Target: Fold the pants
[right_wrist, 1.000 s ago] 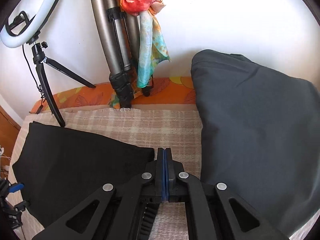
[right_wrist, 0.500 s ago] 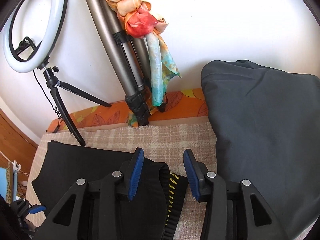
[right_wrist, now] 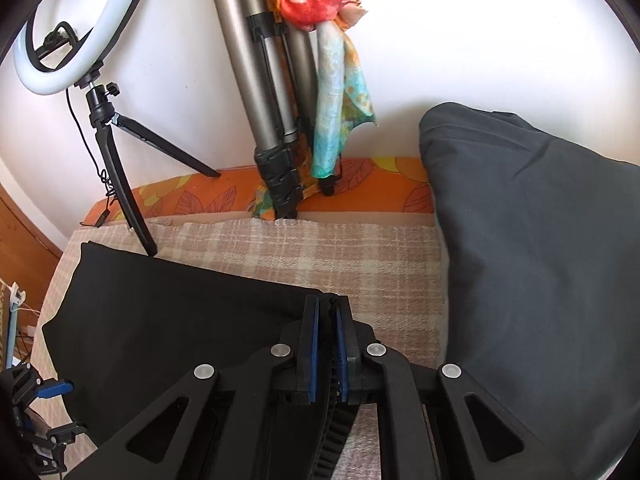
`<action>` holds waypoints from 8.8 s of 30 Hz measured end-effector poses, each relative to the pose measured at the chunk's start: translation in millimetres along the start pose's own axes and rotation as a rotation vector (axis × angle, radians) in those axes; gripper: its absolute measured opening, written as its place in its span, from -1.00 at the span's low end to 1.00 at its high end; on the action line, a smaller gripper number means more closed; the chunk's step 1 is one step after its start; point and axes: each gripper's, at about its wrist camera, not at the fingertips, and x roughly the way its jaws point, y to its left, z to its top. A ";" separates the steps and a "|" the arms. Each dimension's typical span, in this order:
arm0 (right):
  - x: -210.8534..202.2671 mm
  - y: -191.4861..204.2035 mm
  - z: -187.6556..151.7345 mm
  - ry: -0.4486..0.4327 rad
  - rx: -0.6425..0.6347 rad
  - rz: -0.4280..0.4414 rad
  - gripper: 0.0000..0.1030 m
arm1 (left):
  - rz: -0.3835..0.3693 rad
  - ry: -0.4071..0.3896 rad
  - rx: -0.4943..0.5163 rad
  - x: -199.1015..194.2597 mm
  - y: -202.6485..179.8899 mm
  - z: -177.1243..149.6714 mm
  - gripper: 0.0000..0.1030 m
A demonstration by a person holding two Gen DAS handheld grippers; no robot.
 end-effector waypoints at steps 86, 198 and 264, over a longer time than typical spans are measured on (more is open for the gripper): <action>-43.7 -16.2 -62.8 0.151 0.504 0.324 0.37 | -0.246 -0.190 -0.018 19.1 -98.0 92.1 -0.71; 97.9 198.9 19.4 0.113 0.060 0.237 -0.07 | 0.178 -0.027 -0.749 -82.3 235.8 -110.3 -0.48; 63.9 243.9 -17.5 -0.014 -0.145 0.276 -0.95 | 0.185 0.009 -0.449 -8.3 224.7 -13.9 -0.56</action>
